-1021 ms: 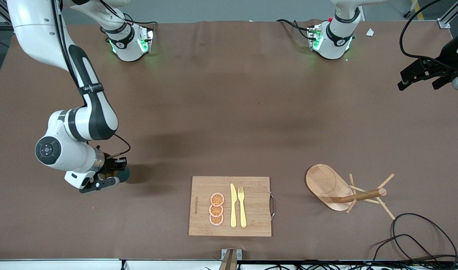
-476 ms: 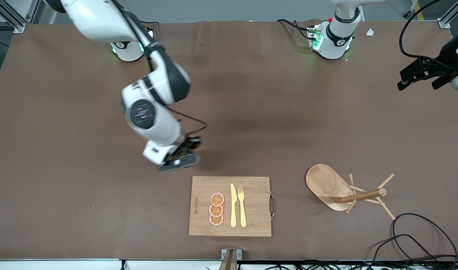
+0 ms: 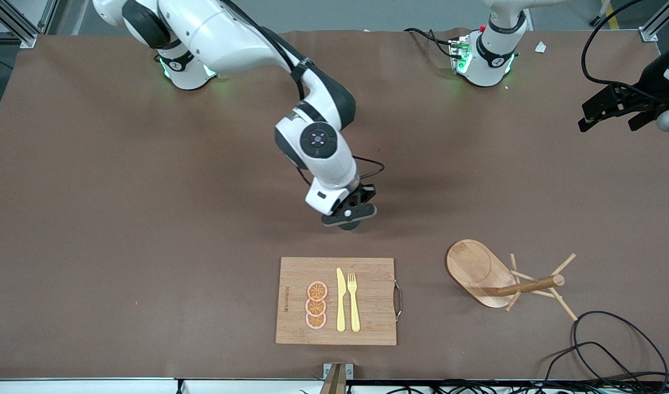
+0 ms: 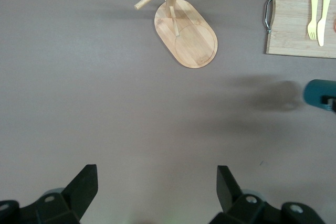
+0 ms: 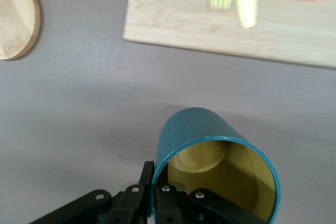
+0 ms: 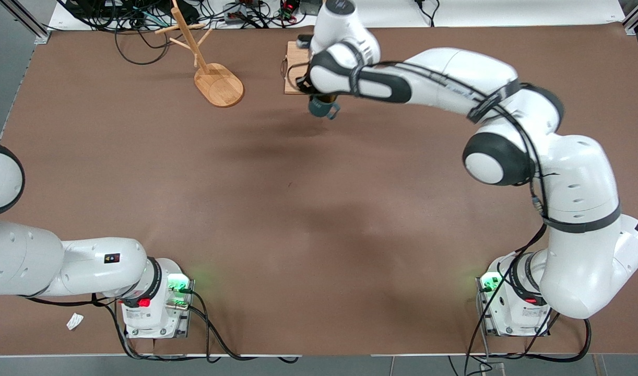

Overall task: Pass cup and hang on rack
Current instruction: 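Carry the teal mug with the right gripper toward the table middle, then set the mug down, open the right gripper and withdraw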

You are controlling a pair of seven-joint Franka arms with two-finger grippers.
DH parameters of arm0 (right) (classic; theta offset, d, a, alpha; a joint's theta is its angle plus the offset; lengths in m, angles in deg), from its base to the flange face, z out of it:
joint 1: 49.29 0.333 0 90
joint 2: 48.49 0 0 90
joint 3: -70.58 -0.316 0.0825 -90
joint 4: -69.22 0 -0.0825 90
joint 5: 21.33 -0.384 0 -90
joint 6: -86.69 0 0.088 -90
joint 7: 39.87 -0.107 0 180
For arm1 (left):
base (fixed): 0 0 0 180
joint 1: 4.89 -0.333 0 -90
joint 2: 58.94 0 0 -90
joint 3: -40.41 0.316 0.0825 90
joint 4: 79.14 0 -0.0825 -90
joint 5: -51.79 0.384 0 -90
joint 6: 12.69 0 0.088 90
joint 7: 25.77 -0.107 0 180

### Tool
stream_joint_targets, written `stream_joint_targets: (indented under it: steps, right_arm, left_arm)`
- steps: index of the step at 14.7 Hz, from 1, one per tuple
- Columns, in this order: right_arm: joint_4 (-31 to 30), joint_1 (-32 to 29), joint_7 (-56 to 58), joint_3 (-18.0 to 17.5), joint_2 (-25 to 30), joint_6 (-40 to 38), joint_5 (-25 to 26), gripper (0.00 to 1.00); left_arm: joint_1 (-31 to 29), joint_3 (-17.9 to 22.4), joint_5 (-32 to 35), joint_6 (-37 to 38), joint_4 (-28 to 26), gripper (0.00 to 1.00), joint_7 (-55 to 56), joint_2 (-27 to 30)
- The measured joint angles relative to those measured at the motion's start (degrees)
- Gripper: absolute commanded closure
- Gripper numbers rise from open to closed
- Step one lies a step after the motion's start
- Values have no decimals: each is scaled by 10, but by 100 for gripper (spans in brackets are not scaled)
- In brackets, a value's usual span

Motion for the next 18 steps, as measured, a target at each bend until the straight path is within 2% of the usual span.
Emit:
stream_joint_targets:
  steps: [3,5,6,8,9,10,15,18]
  right_arm:
    - [23,22,-44,1,-38,35,0,97]
    - [30,31,-62,2,-50,40,1,88]
    - [33,33,-73,3,-53,41,1,72]
    - [37,33,-88,4,-54,41,1,48]
    - [41,33,-92,6,-54,41,1,6]
    - [47,31,-93,8,-53,40,1,0]
    - [70,-6,-80,16,-7,-67,22,0]
    - [76,-68,-53,20,53,-149,39,0]
  left_arm:
    - [0,0,0,0,0,0,0,-6]
    - [0,0,0,0,0,0,0,-8]
    - [0,0,0,0,0,0,0,-9]
    - [0,0,0,0,0,0,-1,-9]
    - [0,0,0,0,0,0,-2,-9]
    - [0,0,0,0,0,0,-2,-9]
    - [1,-3,0,4,0,0,-1,-9]
    - [1,-5,0,5,0,0,-1,-9]
